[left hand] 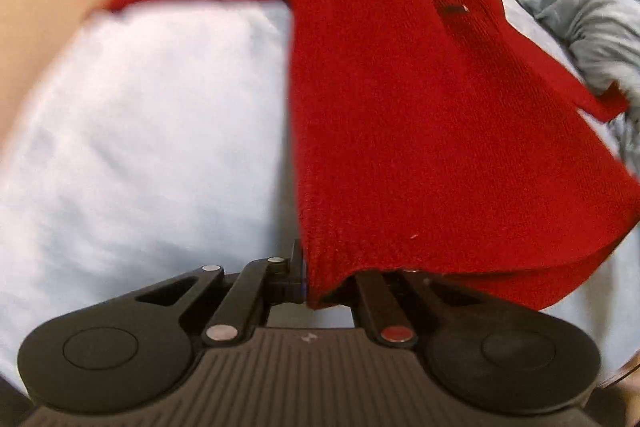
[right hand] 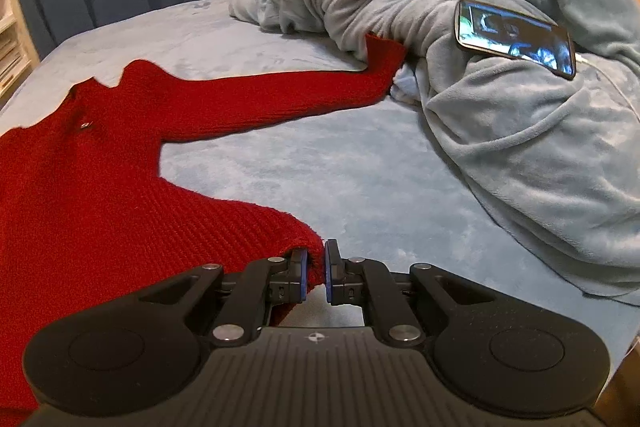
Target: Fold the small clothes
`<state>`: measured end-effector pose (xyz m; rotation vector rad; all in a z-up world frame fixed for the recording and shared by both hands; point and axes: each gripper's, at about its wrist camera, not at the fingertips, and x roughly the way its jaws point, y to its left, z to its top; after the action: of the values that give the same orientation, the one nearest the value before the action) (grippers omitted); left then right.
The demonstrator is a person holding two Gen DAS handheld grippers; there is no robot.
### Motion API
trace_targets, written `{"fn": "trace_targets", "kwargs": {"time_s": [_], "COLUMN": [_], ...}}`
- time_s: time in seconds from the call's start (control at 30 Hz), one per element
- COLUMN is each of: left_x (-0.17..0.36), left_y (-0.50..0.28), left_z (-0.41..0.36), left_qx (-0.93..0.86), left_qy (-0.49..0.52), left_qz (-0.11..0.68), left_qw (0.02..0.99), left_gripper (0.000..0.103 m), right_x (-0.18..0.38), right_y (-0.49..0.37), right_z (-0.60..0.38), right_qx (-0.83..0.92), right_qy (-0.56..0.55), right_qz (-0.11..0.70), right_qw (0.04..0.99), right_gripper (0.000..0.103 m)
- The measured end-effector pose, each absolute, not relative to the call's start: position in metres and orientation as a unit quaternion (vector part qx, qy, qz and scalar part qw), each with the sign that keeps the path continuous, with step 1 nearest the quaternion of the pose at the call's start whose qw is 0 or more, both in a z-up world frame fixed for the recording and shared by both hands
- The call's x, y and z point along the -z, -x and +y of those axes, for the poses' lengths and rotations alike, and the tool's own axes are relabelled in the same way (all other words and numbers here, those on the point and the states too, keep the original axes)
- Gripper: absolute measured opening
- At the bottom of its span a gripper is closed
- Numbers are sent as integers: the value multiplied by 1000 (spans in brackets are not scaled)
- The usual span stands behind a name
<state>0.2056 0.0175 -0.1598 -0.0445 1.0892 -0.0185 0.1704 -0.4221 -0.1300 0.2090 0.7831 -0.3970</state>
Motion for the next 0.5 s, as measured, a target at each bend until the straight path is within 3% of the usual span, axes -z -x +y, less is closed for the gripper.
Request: {"fn": "trace_targets", "kwargs": {"time_s": [0.2, 0.3, 0.37, 0.4, 0.5], "left_x": [105, 121, 148, 162, 192], "left_y": [-175, -172, -182, -185, -190], "left_z": [58, 56, 60, 62, 65], "left_qx": [-18, -6, 20, 28, 37], "left_qy": [-98, -155, -129, -114, -60], "left_qz": [450, 441, 463, 473, 500], "left_qw": [888, 884, 877, 873, 863], "left_gripper": [4, 4, 4, 6, 25], "right_x": [110, 116, 134, 144, 167], "right_y": [-126, -111, -115, -119, -132], "right_z": [-382, -375, -387, -395, -406], "right_qx": [149, 156, 165, 167, 182], "right_qy": [-65, -46, -66, -87, -127], "right_qz": [383, 387, 410, 423, 450], "right_qw": [909, 908, 894, 886, 865], "right_gripper": [7, 7, 7, 7, 7]}}
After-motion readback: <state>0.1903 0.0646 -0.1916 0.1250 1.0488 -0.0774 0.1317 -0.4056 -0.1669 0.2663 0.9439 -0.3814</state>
